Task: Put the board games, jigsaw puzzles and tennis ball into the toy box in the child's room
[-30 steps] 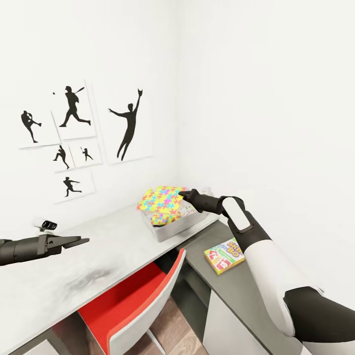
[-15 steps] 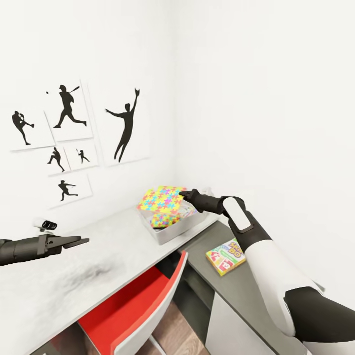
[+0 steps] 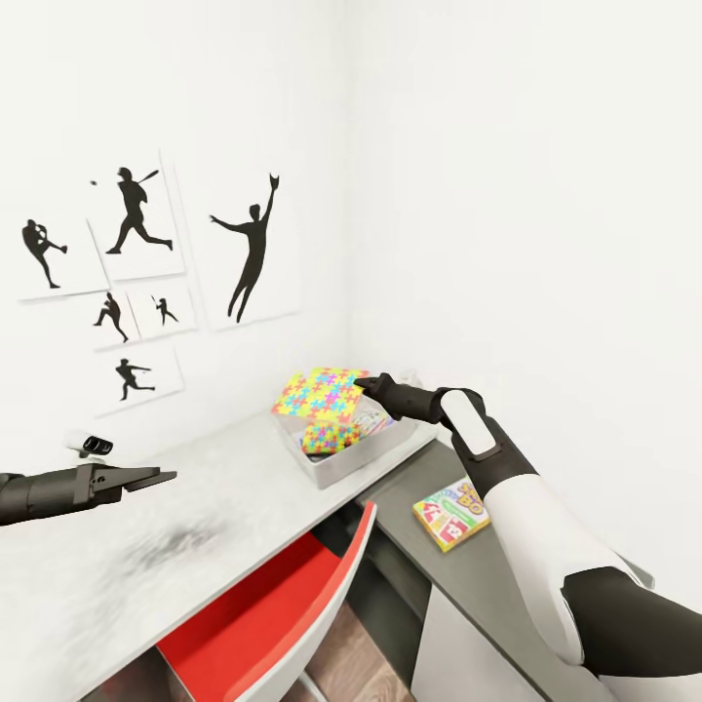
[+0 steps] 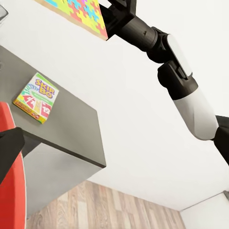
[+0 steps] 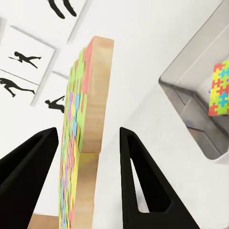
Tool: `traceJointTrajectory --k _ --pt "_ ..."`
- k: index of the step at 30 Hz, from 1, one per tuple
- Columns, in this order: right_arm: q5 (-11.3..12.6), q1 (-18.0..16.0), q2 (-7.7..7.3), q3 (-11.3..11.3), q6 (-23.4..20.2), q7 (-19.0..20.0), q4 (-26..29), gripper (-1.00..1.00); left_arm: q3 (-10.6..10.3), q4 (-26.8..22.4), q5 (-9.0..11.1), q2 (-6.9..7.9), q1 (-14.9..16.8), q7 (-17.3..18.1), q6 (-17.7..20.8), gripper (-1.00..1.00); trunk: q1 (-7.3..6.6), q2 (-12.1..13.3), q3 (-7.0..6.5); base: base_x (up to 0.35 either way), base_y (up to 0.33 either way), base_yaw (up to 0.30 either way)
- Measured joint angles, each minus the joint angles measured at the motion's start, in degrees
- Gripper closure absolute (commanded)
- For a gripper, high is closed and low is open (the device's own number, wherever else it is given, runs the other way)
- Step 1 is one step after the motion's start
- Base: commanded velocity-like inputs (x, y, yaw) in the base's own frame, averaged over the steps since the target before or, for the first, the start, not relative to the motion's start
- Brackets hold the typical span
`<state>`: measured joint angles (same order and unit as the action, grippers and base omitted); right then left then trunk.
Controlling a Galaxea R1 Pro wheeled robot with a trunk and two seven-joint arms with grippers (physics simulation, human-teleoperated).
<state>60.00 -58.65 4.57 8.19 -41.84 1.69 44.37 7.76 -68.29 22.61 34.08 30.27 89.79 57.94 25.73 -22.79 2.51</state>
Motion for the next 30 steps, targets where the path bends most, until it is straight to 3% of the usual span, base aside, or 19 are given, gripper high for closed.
traceJointTrajectory --k 8,18,30 --pt "-0.01 0.0 0.05 0.0 0.0 0.0 0.0 1.0 0.0 0.0 -0.02 0.0 0.0 0.0 0.04 -1.0 0.01 0.01 0.0 0.07 0.003 -0.011" --pt "-0.02 0.01 0.07 0.0 0.05 -0.01 0.0 1.0 -0.01 0.01 0.02 0.02 0.02 0.01 0.07 -1.0 0.01 0.01 0.0 0.082 0.065 -0.176" --pt "-0.01 0.0 0.02 0.01 0.09 -0.01 0.01 1.0 0.0 0.0 0.07 0.01 0.0 0.0 0.06 -1.0 0.0 0.0 0.0 0.135 0.077 -0.014"
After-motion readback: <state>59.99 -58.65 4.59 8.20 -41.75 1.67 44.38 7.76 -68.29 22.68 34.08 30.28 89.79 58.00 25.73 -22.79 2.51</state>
